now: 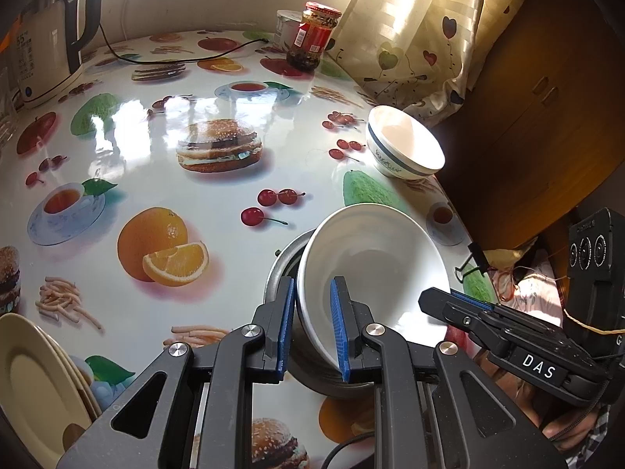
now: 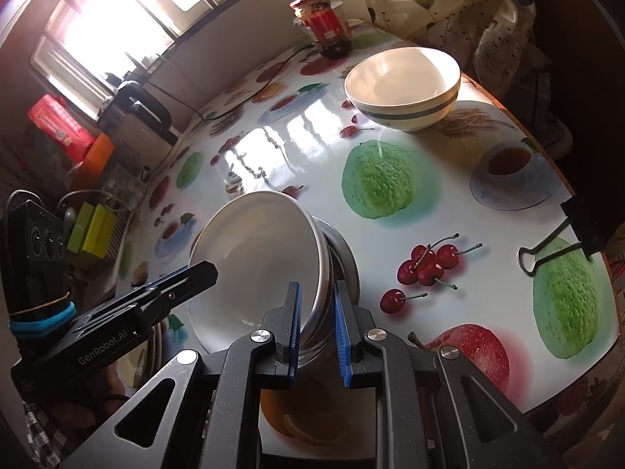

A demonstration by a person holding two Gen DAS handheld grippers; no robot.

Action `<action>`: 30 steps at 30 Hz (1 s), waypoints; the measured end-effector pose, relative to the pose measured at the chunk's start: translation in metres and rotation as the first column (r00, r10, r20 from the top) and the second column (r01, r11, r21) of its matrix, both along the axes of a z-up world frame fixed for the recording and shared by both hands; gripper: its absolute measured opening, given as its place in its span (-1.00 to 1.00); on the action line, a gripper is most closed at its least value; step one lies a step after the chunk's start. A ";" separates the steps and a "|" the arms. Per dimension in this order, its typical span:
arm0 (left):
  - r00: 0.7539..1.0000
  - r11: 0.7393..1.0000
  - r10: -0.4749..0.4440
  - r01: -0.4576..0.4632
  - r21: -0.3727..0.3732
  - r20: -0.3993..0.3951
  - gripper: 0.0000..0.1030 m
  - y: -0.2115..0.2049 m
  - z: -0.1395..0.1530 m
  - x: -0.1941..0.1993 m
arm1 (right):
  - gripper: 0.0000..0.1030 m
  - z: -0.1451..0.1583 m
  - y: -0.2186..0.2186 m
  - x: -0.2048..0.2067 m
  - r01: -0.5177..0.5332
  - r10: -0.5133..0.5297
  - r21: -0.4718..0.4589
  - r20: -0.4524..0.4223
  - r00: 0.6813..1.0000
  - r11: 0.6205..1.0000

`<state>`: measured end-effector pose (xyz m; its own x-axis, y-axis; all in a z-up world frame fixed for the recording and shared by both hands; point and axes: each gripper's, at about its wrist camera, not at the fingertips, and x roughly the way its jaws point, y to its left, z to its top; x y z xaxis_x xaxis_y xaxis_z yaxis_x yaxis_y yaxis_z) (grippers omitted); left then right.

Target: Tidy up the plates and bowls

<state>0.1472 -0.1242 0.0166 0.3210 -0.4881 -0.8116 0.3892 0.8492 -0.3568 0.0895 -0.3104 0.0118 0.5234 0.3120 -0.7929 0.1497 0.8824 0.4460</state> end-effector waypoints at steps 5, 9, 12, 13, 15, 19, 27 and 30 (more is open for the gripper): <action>1.000 1.000 0.003 -0.002 0.005 -0.005 -0.64 -0.002 -0.002 0.001 | -0.66 -0.003 0.002 0.002 -0.001 0.001 0.001 -0.007 1.000 1.000; 1.000 1.000 0.004 -0.004 0.008 -0.004 -0.64 -0.002 -0.002 0.001 | -0.66 -0.004 0.002 0.002 -0.002 0.002 0.004 -0.006 1.000 1.000; 1.000 1.000 0.004 -0.004 0.009 -0.004 -0.64 -0.002 -0.002 0.001 | -0.65 -0.004 0.002 0.002 -0.002 0.002 0.005 -0.004 1.000 1.000; 1.000 1.000 0.004 -0.004 0.006 -0.004 -0.64 -0.002 -0.002 0.001 | -0.65 -0.004 0.002 0.002 -0.003 0.003 0.004 -0.004 1.000 1.000; 1.000 1.000 0.004 -0.004 0.005 -0.004 -0.64 -0.002 -0.002 0.002 | -0.65 -0.004 0.002 0.002 -0.002 0.002 0.003 -0.004 1.000 1.000; 1.000 1.000 0.005 -0.005 0.004 -0.005 -0.64 -0.002 -0.002 0.001 | -0.65 -0.004 0.002 0.002 -0.003 0.003 0.006 -0.003 1.000 1.000; 1.000 1.000 0.007 -0.007 0.004 -0.005 -0.61 0.001 -0.002 0.002 | -0.65 -0.004 0.002 0.002 -0.002 0.002 0.006 -0.003 1.000 1.000; 1.000 1.000 0.007 -0.007 0.004 0.004 -0.61 0.002 0.000 0.002 | -0.63 -0.004 0.002 0.002 -0.002 0.002 0.006 -0.003 1.000 1.000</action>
<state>0.1492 -0.1221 0.0165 0.3281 -0.4829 -0.8119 0.3847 0.8533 -0.3520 0.0914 -0.3089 0.0074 0.5207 0.3182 -0.7923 0.1489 0.8799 0.4513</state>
